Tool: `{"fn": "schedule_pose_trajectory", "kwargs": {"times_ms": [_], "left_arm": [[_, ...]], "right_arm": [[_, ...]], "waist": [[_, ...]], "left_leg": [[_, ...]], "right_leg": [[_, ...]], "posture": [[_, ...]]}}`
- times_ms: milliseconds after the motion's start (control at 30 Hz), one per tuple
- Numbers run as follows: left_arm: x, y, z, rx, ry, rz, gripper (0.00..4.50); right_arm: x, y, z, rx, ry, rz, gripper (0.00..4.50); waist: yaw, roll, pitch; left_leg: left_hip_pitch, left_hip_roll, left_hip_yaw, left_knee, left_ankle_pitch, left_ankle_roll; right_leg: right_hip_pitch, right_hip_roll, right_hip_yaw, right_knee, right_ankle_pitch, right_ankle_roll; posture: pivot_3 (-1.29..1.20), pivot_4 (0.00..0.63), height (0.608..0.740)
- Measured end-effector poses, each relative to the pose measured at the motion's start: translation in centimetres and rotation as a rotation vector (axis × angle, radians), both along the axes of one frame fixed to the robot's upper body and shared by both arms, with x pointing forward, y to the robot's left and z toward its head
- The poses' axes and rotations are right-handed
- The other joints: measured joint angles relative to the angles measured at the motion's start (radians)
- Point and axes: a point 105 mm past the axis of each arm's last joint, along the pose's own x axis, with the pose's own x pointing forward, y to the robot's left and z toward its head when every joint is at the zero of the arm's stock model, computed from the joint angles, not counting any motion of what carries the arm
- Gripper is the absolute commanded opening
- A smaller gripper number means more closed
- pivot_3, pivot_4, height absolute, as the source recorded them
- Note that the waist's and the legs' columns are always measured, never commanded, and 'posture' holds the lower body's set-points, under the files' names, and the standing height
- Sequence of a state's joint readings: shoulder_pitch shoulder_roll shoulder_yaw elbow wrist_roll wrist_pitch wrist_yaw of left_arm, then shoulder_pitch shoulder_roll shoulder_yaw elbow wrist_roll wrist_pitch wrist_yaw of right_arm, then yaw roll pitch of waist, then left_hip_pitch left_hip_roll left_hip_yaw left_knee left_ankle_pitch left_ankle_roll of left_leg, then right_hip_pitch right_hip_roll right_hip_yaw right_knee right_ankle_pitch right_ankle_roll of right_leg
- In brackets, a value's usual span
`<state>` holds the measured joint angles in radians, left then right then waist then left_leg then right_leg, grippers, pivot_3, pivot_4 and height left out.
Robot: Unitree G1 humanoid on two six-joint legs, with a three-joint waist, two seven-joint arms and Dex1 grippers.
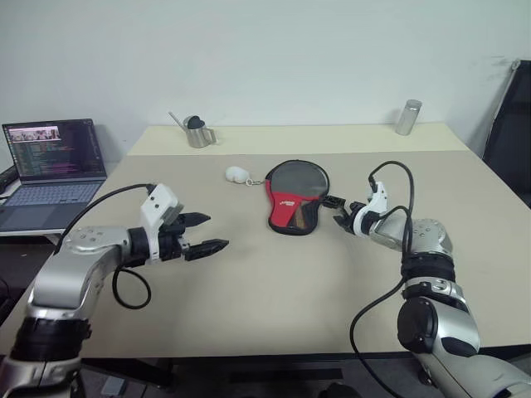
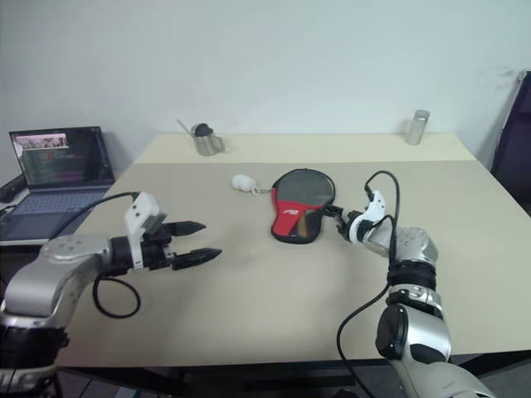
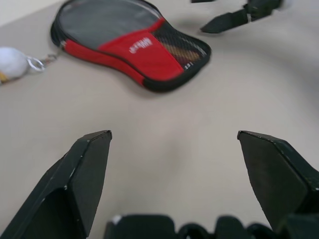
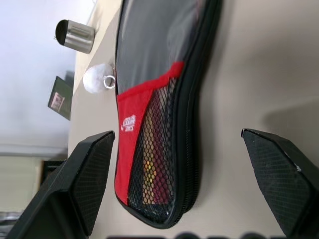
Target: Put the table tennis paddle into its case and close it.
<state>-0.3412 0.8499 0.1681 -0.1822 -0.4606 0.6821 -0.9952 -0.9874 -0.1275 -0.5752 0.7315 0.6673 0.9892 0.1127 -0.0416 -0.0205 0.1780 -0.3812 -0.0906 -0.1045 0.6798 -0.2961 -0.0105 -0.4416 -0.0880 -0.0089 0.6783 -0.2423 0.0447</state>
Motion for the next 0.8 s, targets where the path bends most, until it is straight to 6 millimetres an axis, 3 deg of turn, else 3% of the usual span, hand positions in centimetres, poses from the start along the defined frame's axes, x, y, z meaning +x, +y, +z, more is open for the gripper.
{"fn": "schedule_pose_trajectory", "kwargs": {"times_ms": [200, 800], "left_arm": [[-0.8, -0.1, 0.5, 0.002, -0.016, 0.028, 4.41], [-1.7, 0.7, 0.3, 0.022, -0.015, 0.102, 4.41]], "right_arm": [[0.8, 2.9, -0.3, 0.016, -0.021, 0.034, 4.50], [0.5, 8.4, -0.4, 0.045, -0.048, 0.140, 4.50]], "waist": [[-0.014, 0.000, 0.000], [-0.043, 0.000, 0.000]], "left_leg": [[0.001, 0.000, 0.000, 0.000, 0.000, 0.000], [0.002, 0.002, 0.001, -0.001, 0.000, 0.000]], "right_leg": [[0.001, 0.000, 0.000, 0.001, 0.000, 0.000], [0.001, 0.002, 0.001, 0.001, 0.000, -0.001]], "posture": [[0.00, 0.150, 0.740], [0.00, 0.150, 0.740]]}}
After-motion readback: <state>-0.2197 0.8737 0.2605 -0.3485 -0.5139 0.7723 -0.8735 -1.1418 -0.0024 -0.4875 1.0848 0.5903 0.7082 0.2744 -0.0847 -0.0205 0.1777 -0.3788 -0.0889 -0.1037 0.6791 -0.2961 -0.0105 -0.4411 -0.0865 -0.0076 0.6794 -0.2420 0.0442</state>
